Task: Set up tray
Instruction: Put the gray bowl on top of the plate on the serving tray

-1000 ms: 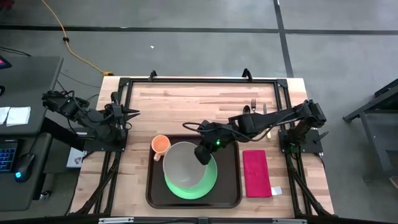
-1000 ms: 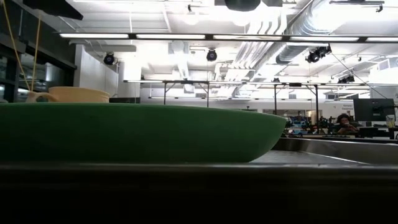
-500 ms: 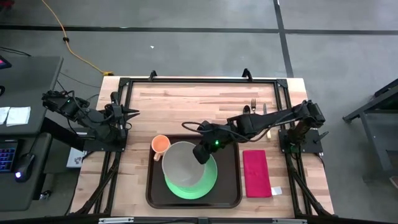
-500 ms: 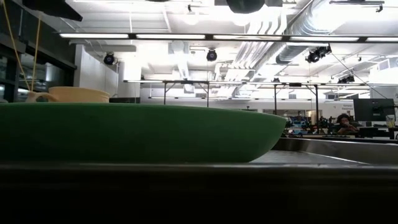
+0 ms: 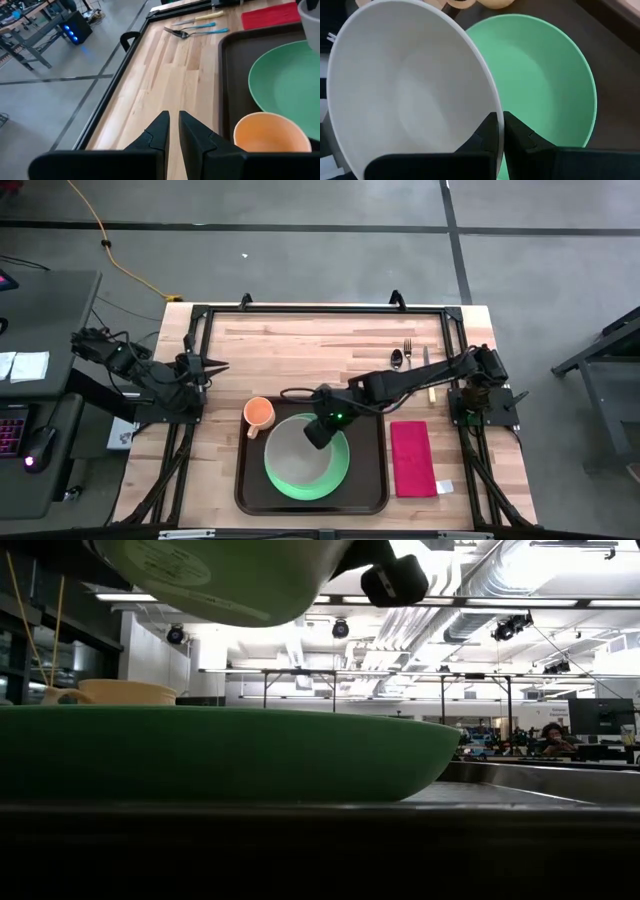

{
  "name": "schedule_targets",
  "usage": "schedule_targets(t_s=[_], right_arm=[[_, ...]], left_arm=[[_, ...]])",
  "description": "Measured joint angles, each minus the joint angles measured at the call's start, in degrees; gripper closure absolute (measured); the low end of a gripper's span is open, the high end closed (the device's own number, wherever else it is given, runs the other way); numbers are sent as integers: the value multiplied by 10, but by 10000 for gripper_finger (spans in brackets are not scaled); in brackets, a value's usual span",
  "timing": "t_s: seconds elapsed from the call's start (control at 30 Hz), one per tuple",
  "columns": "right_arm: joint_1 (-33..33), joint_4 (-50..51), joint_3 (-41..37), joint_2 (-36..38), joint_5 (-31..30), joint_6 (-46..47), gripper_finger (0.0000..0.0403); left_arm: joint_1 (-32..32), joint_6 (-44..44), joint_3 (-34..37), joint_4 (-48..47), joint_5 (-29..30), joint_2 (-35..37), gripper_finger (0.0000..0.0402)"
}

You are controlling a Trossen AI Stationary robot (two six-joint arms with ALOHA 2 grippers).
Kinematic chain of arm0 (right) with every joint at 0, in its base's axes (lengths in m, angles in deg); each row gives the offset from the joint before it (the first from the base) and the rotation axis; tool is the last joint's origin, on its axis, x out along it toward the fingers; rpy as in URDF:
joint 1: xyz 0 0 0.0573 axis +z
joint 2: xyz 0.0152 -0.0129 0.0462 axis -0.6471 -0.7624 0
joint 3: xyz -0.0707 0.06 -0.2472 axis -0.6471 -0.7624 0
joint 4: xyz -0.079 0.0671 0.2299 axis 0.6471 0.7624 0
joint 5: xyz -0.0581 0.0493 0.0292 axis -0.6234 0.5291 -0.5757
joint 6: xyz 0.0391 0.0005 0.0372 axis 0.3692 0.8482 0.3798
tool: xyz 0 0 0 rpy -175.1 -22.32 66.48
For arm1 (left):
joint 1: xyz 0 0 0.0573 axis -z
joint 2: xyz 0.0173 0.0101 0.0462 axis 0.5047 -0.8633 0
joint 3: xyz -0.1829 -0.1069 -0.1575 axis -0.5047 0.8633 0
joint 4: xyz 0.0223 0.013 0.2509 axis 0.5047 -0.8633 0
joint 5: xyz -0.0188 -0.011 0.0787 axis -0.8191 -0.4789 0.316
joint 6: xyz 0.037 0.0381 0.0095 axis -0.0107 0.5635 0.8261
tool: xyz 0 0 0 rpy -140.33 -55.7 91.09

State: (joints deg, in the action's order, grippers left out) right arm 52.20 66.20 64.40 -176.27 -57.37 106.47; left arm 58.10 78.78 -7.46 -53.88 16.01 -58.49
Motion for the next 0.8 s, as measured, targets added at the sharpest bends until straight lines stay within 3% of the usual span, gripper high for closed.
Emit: schedule_targets(t_s=[0.23,0.43,0.8], right_arm=[[0,11,0,0,0,3,403],[1,19,0,-2,2,4,403],[1,32,-6,-2,6,7,403]], left_arm=[[0,31,54,74,-5,53,332],[0,98,97,163,-47,89,332],[0,118,110,173,-150,98,332]])
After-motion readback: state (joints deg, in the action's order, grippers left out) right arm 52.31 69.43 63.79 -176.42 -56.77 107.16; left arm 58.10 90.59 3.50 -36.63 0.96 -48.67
